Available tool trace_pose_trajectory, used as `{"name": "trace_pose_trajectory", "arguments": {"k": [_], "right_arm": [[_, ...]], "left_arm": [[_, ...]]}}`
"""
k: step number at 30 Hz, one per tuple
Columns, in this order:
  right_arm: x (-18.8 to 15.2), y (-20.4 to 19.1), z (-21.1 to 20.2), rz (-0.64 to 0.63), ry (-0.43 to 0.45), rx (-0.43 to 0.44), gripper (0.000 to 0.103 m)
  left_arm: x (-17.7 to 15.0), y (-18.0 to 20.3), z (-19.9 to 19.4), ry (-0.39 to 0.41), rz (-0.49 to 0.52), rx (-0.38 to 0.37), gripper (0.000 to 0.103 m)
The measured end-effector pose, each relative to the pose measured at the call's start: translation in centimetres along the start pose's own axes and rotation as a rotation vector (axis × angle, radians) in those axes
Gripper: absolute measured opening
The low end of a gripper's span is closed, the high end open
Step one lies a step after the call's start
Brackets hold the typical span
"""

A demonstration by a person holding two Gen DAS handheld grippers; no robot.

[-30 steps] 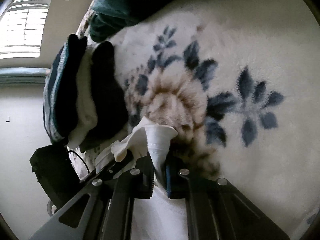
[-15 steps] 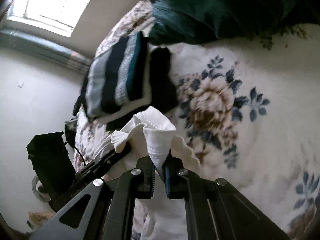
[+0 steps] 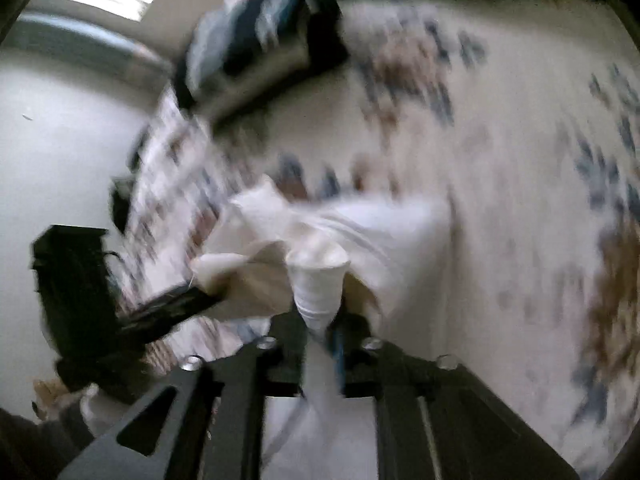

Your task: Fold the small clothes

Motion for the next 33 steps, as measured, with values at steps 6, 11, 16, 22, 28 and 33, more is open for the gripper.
{"name": "trace_pose_trajectory", "arguments": {"k": [6,11,16,22,28,33], "right_arm": [[-7.1,4.9,1.2,0.116,-0.128,-0.049,0.061],[-7.9,7.9,1.8,0.353,-0.097,0.012,0.061],[-3.7,6.0,1.9,0.403,0.043,0.096,0.061],[-4.5,2.4,4.5,0.219,-0.008,-0.068,0.026],[-12.7,4.3,6.8,0.147,-0.179,-0.182,0.026],[-14.6,6.1,5.5,0.255,-0.204,-0.142,0.026]], "left_arm": [[-5.9,-5.7,-2.8,-0.077,-0.181,0.076,0.063],[-2.5,-6.5,-2.3,0.010,-0.262,0.066,0.063],[2.9,-4.3,2.3,0.020,-0.162,0.099,0.063],[-1.3,-4.6,6.6,-0.195,0.031,0.228,0.063],[-8.5,-7.1,4.8,-0.317,0.049,0.303,0.063],[-8.3,-5.9,1.2,-0.245,-0.033,0.261,0.063]]}}
Point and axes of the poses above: each gripper's, at about its wrist camera, not at the fingertips, and z roughly the way its jaws point, y to its right, x to its top, the point moved 10 cm from there along z, roughly the way its jaws point, and after that the axes turned 11 degrees about -x, right-handed, at the moved point
